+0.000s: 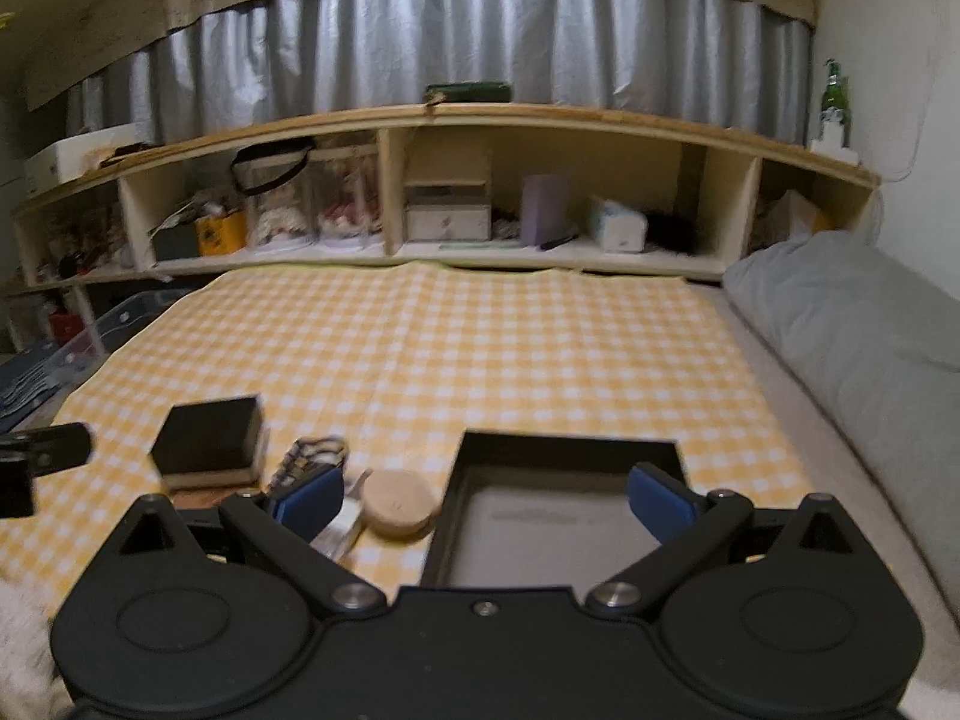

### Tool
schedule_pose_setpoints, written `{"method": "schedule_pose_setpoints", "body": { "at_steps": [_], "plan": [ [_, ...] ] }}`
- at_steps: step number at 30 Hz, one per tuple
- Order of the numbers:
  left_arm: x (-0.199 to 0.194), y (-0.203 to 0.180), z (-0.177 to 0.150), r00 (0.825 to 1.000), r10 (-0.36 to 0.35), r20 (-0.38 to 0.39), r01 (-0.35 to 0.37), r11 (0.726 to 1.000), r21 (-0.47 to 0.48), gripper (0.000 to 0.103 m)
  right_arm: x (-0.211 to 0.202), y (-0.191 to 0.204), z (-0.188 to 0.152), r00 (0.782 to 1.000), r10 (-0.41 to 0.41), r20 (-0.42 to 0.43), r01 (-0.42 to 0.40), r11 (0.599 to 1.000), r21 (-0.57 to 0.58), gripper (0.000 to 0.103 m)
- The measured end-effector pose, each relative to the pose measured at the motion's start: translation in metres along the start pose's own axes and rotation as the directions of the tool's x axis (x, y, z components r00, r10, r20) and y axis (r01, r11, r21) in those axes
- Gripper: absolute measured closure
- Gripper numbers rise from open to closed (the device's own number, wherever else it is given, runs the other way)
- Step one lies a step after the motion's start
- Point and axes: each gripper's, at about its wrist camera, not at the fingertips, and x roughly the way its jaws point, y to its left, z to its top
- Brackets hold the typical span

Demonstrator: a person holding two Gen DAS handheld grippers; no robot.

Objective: Organize rigid objects
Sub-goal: 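Reach left gripper toward pale wooden oval block while right gripper clamps the black box wall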

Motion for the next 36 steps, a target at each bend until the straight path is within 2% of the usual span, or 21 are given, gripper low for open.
{"method": "schedule_pose_setpoints", "body": {
  "at_steps": [8,13,17,24,31,34,36],
  "plan": [
    [0.037,0.012,0.02,0.998,-0.013,-0.057,0.012,1.0,-0.025,0.0,0.032,-0.041,0.021,0.996,-0.087,-0.029,0.089,0.993,0.075,0.0],
    [0.069,0.026,0.027,0.992,-0.027,-0.122,0.024,0.999,-0.028,0.0,0.062,-0.07,0.027,0.983,-0.142,-0.116,0.153,0.984,0.089,0.0],
    [0.099,0.029,0.024,0.976,-0.053,-0.209,0.053,0.999,-0.003,0.0,0.086,-0.098,0.023,0.967,-0.151,-0.206,0.18,0.975,0.129,0.001],
    [0.137,0.022,0.004,0.927,-0.11,-0.358,0.142,0.988,0.064,0.0,0.124,-0.139,0.004,0.932,-0.12,-0.343,0.204,0.953,0.223,0.028],
    [0.164,0.012,-0.017,0.87,-0.127,-0.477,0.207,0.971,0.12,0.0,0.152,-0.155,-0.014,0.893,-0.053,-0.446,0.185,0.949,0.256,0.054],
    [0.174,0.008,-0.027,0.836,-0.128,-0.533,0.232,0.964,0.132,0.0,0.163,-0.155,-0.019,0.877,-0.047,-0.479,0.179,0.956,0.234,0.072],
    [0.179,0.007,-0.031,0.821,-0.134,-0.556,0.248,0.959,0.134,0.0,0.173,-0.154,-0.021,0.866,-0.037,-0.499,0.171,0.959,0.226,0.088]
  ]
}}
